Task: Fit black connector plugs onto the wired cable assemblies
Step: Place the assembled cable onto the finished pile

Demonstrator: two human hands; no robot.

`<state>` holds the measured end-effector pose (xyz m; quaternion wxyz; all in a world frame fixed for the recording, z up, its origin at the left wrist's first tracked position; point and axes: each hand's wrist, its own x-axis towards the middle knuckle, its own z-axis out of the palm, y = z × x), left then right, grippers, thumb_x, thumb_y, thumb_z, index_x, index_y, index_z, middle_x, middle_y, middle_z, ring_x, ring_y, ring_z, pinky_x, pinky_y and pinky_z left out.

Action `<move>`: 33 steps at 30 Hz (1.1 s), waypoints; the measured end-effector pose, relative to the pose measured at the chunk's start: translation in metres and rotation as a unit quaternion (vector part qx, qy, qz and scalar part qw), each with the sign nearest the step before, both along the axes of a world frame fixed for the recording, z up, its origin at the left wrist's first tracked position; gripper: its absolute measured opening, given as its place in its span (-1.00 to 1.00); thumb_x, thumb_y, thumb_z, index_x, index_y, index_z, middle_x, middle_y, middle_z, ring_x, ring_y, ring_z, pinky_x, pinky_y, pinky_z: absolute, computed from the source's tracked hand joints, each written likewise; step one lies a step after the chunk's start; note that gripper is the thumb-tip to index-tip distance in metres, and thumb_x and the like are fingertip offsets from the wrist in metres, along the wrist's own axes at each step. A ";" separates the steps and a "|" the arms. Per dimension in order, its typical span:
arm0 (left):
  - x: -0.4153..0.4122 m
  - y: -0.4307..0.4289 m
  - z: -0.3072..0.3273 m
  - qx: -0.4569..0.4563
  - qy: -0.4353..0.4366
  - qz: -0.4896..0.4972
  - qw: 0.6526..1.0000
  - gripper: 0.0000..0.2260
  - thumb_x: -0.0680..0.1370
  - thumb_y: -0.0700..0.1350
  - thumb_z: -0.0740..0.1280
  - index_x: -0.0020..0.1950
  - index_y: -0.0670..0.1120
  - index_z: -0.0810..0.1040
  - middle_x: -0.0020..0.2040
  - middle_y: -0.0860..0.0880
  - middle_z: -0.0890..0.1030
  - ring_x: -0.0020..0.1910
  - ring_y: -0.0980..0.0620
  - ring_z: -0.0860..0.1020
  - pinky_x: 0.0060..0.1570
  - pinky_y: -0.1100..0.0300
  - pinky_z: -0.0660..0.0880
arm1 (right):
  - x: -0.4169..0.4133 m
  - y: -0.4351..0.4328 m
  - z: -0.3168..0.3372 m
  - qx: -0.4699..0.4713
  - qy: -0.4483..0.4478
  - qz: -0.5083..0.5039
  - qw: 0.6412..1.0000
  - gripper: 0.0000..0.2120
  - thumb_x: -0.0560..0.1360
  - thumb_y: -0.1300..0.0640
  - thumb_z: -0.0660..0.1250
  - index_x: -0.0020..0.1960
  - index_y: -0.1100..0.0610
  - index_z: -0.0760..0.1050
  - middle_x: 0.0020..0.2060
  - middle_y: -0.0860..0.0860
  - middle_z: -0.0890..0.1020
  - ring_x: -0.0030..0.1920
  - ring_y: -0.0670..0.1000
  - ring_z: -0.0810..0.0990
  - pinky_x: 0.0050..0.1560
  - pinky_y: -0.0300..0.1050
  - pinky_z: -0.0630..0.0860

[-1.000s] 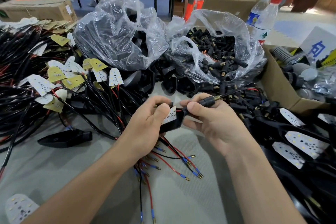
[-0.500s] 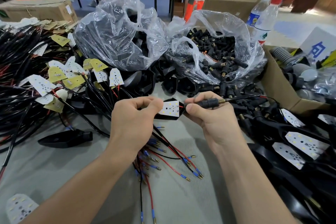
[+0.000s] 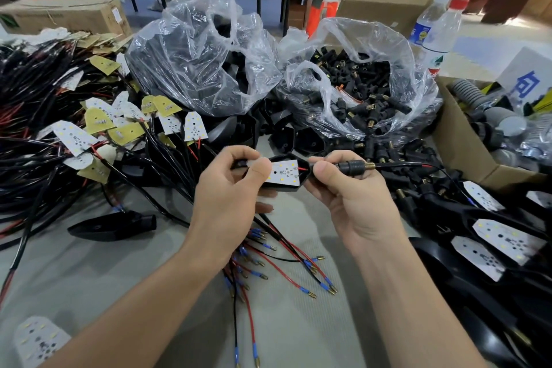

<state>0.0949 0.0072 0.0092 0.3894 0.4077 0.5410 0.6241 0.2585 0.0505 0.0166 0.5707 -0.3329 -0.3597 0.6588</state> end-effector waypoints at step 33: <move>-0.007 0.010 -0.012 -0.056 -0.055 -0.108 0.991 -0.88 0.64 -0.16 0.36 0.01 -0.11 0.71 -0.28 -0.15 0.49 -0.42 0.06 0.39 -0.49 0.28 0.32 | 0.017 0.003 -0.004 0.003 0.122 0.145 0.982 -0.74 0.41 0.35 0.37 -0.05 0.09 0.73 0.04 0.11 0.73 0.11 0.09 0.71 0.12 0.03 0.64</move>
